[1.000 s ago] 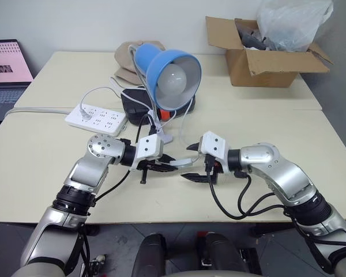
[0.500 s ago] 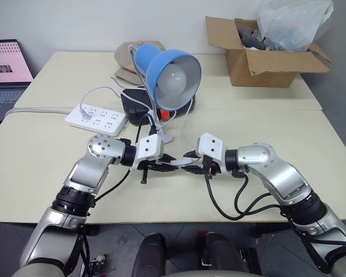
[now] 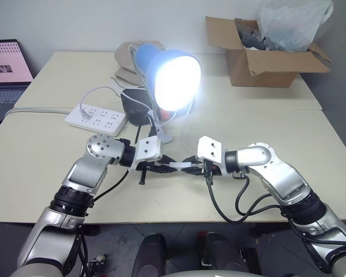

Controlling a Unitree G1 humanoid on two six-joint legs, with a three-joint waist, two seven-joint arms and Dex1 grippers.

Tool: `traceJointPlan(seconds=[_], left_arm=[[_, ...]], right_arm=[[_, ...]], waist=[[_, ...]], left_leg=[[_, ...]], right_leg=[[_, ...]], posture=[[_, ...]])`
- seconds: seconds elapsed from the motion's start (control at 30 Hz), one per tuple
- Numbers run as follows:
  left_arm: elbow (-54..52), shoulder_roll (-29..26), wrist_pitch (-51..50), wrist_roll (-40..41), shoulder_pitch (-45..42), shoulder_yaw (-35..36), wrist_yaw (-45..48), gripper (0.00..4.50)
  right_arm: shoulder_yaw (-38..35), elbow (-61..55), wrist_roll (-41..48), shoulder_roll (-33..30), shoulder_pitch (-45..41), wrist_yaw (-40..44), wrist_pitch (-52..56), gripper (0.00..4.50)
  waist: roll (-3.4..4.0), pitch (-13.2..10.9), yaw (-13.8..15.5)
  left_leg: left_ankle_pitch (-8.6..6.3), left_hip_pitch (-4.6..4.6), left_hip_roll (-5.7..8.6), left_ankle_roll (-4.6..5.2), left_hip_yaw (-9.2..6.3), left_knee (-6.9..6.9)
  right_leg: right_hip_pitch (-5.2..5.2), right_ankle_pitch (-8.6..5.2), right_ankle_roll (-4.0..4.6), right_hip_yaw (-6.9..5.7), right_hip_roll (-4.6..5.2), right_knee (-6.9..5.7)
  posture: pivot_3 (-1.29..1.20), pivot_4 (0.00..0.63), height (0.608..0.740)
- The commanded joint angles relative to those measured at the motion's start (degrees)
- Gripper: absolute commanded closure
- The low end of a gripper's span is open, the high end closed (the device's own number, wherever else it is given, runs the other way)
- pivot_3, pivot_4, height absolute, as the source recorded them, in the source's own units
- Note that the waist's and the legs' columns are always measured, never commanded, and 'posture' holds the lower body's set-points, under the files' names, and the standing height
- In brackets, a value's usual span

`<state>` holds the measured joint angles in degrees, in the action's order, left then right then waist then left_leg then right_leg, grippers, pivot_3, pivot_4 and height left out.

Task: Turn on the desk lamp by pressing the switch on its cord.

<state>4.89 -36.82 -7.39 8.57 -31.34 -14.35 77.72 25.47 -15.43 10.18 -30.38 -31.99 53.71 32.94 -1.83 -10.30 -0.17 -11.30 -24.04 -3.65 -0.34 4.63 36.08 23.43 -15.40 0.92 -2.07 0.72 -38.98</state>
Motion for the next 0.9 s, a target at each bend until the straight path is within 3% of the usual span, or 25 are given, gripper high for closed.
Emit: traceJointPlan(seconds=[0.03, 0.47, 0.67, 0.9], left_arm=[[-1.3, 0.3, 0.7, 0.5, -0.7, 0.6, -1.1, 4.08], [2.2, 0.4, 5.1, -2.3, -2.1, -0.7, -1.0, 4.08], [9.3, 4.4, 7.9, -5.9, -5.8, -2.8, -4.3, 4.08], [21.5, 11.6, 12.8, -10.8, -10.1, -4.9, -10.7, 4.08]], right_arm=[[-2.4, -1.6, 1.4, 0.9, -0.6, 0.0, -0.2, 3.49], [-6.2, -2.2, 2.3, -2.2, -0.8, 2.0, -2.1, 0.28], [-13.2, -9.9, 5.8, -8.1, 5.1, 1.0, 2.3, 0.26], [-23.7, -20.4, 8.1, -12.8, 20.4, -4.6, 7.2, 0.26]], waist=[[0.00, 0.0, 0.0], [0.00, 0.0, 0.0], [-0.04, 0.0, 0.6], [-0.05, 0.0, 0.5]], left_leg=[[0.00, 0.00, 0.00, 0.00, 0.00, 0.00], [0.00, 0.00, 0.00, 0.00, 0.00, 0.00], [0.00, -0.06, 0.07, 0.00, -0.01, 0.03], [0.00, -0.14, 0.06, 0.00, -0.02, 0.03]], right_leg=[[0.00, 0.00, 0.00, 0.00, 0.00, 0.00], [0.00, 0.00, 0.00, 0.00, 0.00, 0.00], [-0.01, 0.00, -0.01, -0.04, 0.02, 0.02], [0.05, 0.00, -0.02, -0.02, 0.02, 0.03]], posture=[[0.00, 0.150, 0.740], [0.00, 0.150, 0.740], [0.00, 0.150, 0.740], [0.00, 0.150, 0.740]])
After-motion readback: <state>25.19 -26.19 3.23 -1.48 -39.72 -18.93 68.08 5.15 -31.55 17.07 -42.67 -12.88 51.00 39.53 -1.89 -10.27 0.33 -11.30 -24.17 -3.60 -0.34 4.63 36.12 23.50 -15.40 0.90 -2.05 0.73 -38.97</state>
